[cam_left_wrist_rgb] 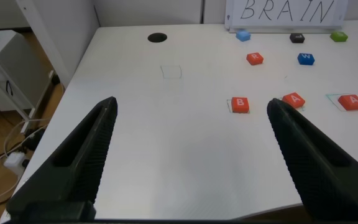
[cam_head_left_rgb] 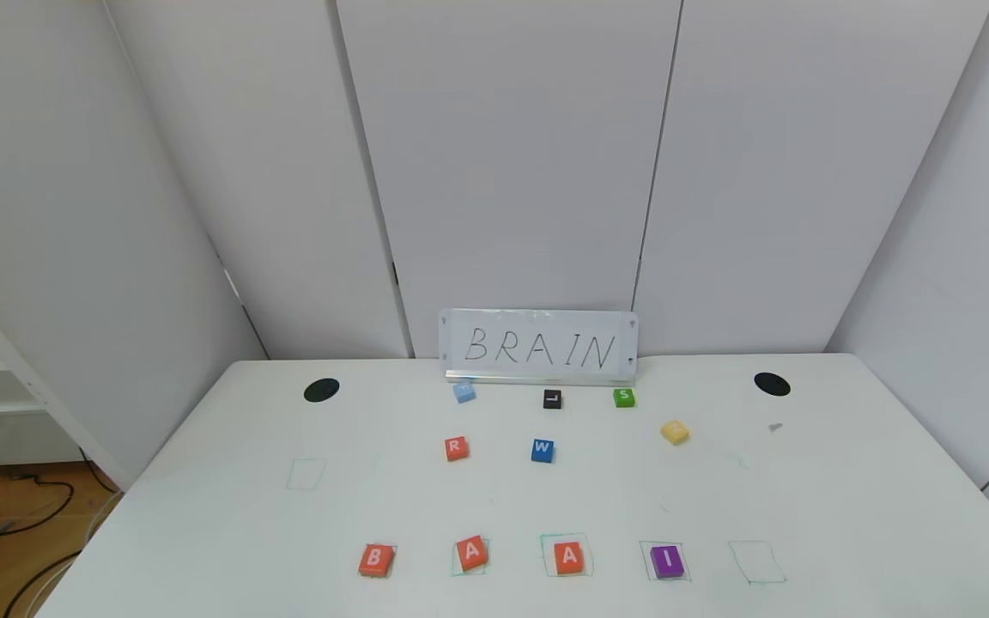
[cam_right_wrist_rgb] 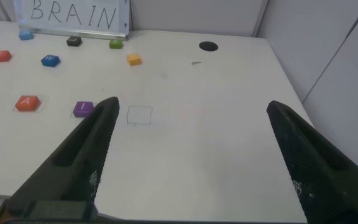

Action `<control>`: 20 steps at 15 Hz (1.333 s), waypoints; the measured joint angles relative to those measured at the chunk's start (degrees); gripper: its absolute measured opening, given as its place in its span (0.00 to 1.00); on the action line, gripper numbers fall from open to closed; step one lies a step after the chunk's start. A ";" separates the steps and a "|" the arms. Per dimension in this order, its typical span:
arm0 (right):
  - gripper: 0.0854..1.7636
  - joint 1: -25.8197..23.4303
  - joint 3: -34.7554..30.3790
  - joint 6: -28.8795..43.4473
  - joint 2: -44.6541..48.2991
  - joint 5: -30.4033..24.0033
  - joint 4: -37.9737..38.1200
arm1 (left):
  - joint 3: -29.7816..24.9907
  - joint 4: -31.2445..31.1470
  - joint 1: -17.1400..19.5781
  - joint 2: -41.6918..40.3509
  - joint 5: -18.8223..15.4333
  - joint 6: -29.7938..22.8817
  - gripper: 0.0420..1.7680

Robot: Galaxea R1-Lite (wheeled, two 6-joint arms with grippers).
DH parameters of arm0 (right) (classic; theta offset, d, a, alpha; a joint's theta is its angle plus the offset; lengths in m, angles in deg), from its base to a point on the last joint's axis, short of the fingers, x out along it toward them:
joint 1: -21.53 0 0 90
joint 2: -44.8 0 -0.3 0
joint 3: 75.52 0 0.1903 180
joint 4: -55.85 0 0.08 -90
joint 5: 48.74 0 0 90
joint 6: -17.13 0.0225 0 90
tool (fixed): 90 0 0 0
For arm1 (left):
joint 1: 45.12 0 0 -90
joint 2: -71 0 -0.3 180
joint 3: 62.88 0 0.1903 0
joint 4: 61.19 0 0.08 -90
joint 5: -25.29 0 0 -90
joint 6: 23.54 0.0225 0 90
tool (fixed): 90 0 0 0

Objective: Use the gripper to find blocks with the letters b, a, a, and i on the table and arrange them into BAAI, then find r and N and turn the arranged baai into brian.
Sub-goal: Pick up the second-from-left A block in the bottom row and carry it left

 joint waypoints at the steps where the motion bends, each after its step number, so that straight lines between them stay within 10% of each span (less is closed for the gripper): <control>1: 0.97 0.00 0.00 0.00 0.00 0.00 0.01 | 0.02 -0.02 0.00 0.02 -0.02 0.00 0.97; 20: 0.97 -0.05 0.09 -0.17 0.00 0.02 -0.07 | 0.05 0.28 -0.09 0.00 -0.04 1.33 0.97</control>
